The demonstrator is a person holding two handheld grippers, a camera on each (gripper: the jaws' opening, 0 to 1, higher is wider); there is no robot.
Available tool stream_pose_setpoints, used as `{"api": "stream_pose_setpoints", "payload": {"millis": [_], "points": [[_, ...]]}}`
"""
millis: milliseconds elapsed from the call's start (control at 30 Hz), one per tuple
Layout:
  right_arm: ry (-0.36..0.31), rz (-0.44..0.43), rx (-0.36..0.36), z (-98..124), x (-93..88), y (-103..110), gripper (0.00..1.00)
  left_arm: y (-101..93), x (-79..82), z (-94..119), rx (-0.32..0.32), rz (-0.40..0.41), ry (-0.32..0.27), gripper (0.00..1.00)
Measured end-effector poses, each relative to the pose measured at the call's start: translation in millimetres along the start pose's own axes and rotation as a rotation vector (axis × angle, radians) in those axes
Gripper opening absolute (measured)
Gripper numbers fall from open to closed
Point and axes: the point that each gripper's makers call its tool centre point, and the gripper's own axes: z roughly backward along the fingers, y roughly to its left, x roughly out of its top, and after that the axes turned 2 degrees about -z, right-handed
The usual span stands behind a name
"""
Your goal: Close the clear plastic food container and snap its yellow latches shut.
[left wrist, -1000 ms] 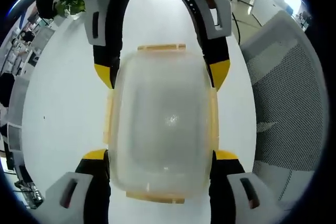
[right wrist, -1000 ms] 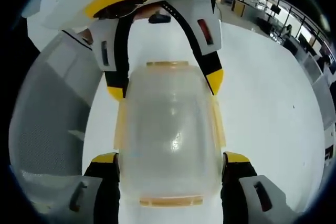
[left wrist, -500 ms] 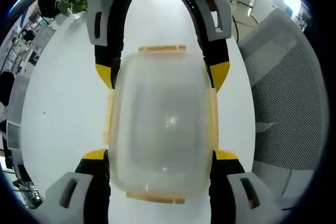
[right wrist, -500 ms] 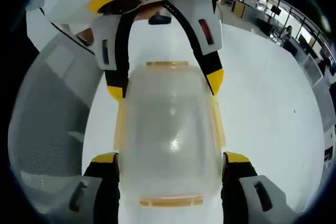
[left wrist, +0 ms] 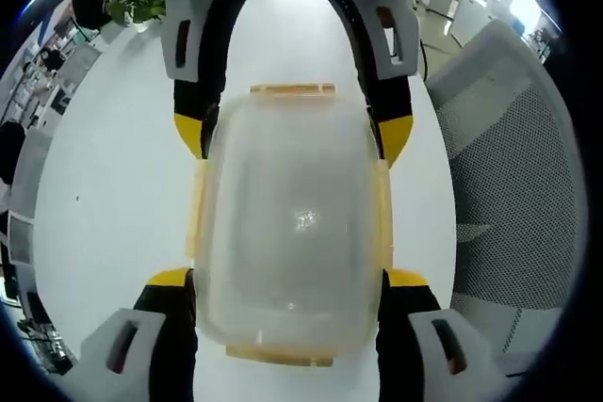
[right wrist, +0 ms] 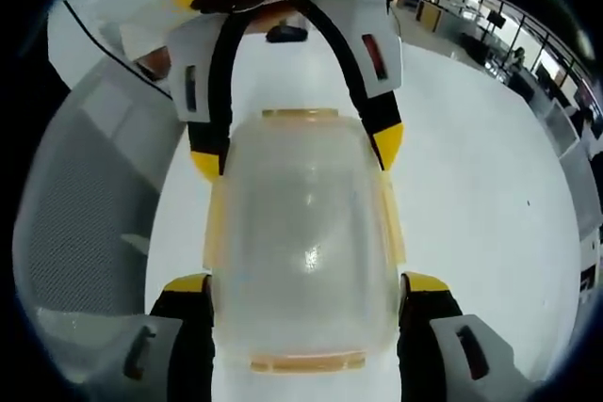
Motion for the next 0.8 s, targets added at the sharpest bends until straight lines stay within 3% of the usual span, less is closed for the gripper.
{"api": "stream_pose_setpoints", "payload": {"millis": [800], "points": [[0.002, -0.028, -0.014, -2.7, 3.4, -8.1, 0.81, 8.9, -3.7, -0.3, -0.005, -0.012, -0.015, 0.79]]}}
